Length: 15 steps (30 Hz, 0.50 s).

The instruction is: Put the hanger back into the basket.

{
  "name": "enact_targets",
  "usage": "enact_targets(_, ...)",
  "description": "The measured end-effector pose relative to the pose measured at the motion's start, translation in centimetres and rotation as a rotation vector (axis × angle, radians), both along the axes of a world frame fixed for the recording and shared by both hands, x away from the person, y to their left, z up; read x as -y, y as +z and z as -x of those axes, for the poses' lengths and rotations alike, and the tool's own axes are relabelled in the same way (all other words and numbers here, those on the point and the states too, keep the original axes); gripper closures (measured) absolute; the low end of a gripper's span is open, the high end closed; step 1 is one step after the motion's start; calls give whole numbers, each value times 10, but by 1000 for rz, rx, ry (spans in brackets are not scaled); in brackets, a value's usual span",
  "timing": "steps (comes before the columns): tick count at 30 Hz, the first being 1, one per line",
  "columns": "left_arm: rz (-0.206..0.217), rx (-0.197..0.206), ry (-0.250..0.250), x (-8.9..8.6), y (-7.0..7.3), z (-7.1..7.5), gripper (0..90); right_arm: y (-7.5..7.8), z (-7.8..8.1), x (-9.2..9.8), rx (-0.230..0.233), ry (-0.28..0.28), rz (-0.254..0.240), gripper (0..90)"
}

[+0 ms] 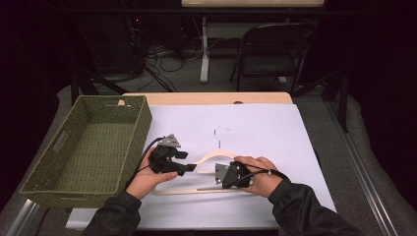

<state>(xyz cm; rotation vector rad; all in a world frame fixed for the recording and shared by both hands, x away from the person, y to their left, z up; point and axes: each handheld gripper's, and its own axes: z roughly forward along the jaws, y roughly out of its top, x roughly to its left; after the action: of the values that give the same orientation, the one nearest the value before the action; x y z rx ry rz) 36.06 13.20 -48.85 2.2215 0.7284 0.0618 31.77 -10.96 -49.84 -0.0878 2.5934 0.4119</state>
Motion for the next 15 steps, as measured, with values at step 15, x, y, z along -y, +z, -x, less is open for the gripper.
enact_targets(15, -27, -87, -100, 20, -16, -8, 405, 0, 1, -2, 16, 25, -4, 856)
